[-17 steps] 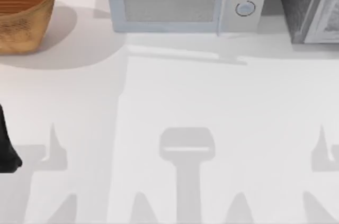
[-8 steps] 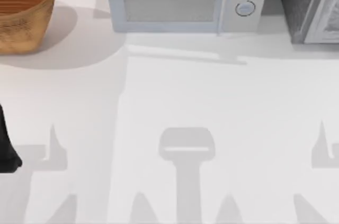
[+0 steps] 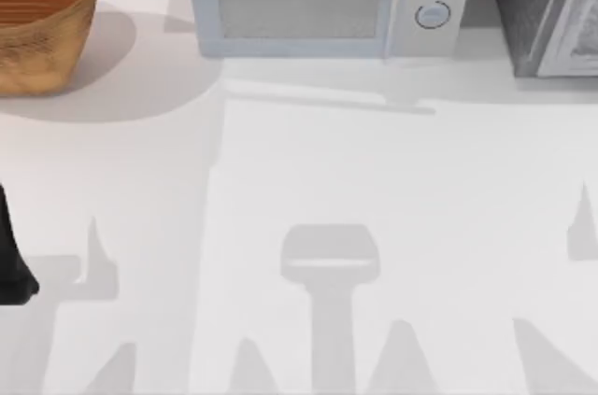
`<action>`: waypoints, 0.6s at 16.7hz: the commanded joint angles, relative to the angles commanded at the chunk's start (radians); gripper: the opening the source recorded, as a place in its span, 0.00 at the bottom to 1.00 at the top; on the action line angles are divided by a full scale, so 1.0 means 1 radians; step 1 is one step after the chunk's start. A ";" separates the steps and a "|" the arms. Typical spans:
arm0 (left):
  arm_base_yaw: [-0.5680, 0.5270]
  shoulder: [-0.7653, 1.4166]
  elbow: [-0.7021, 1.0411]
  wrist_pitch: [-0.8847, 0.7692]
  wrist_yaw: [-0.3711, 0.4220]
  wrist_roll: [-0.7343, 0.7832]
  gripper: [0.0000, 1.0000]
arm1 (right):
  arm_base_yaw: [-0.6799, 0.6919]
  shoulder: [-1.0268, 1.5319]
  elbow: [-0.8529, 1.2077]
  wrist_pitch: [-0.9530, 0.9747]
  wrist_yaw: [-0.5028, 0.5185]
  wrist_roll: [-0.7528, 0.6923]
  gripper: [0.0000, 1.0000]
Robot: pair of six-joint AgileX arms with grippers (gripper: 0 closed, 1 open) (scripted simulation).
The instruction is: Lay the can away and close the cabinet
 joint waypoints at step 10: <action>0.000 0.000 0.000 0.000 0.000 0.000 1.00 | -0.473 0.729 0.150 0.536 -0.463 0.011 1.00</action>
